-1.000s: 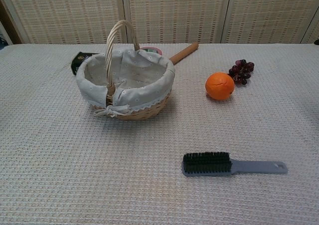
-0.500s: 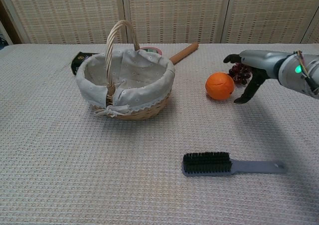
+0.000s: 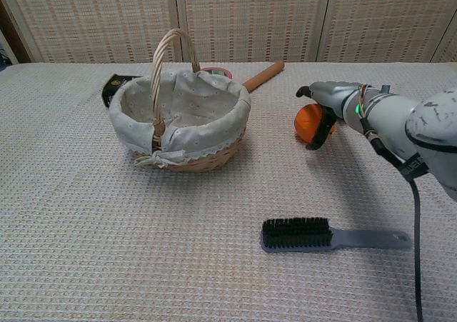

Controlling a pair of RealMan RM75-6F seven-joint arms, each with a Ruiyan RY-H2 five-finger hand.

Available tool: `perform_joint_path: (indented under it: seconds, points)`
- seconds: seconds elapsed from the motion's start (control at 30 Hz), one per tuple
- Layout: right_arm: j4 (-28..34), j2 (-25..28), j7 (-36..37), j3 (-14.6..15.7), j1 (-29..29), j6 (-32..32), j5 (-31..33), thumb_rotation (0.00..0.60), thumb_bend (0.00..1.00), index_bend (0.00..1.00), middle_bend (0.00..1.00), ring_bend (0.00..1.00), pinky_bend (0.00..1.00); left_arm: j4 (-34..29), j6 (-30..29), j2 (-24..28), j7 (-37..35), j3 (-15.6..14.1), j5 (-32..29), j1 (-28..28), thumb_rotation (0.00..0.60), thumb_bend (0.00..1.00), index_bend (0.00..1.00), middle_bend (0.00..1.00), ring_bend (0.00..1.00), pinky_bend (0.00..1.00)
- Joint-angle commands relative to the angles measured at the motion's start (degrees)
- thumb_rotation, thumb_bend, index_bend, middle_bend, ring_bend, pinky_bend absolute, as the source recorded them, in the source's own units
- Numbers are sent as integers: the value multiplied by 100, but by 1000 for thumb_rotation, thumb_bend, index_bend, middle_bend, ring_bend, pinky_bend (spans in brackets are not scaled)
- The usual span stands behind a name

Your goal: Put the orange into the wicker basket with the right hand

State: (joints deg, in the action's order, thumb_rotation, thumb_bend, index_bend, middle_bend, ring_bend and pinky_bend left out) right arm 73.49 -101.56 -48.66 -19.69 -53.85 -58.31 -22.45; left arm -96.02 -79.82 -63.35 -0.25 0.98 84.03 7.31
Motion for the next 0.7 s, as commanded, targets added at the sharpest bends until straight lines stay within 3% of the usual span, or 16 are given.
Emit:
perform_joint_path:
  seconds: [0.03, 0.1, 0.2, 0.37, 0.47, 0.7]
  points:
    - [-494, -307, 49, 20, -166, 205, 80, 600, 100, 0, 0, 0, 22, -9, 4, 10, -9, -2, -2, -2, 600, 348, 0, 0, 0, 78]
    - [-726, -439, 116, 37, -202, 282, 39, 600, 100, 1, 0, 0, 34, -14, 13, 17, -11, -6, -7, -2, 600, 347, 0, 0, 0, 78]
    - [-1003, -622, 284, 27, -232, 306, -106, 600, 140, 49, 72, 56, 158, -27, 33, 24, -13, -2, -30, 3, 600, 348, 0, 0, 0, 78]
    - [-1258, -780, 512, 48, -215, 203, -450, 600, 282, 99, 502, 551, 681, -37, 34, 35, -32, -2, -34, -1, 600, 348, 0, 0, 0, 78]
    - [-1146, -726, 708, 56, -129, 111, -711, 600, 303, 121, 601, 659, 770, -47, 30, 39, -36, -4, -32, -5, 600, 347, 0, 0, 0, 79]
    - [-62, -200, 1254, -142, 177, -315, -1264, 600, 309, 165, 616, 676, 775, -66, 29, 37, -9, -8, -36, -11, 600, 348, 0, 0, 0, 79]
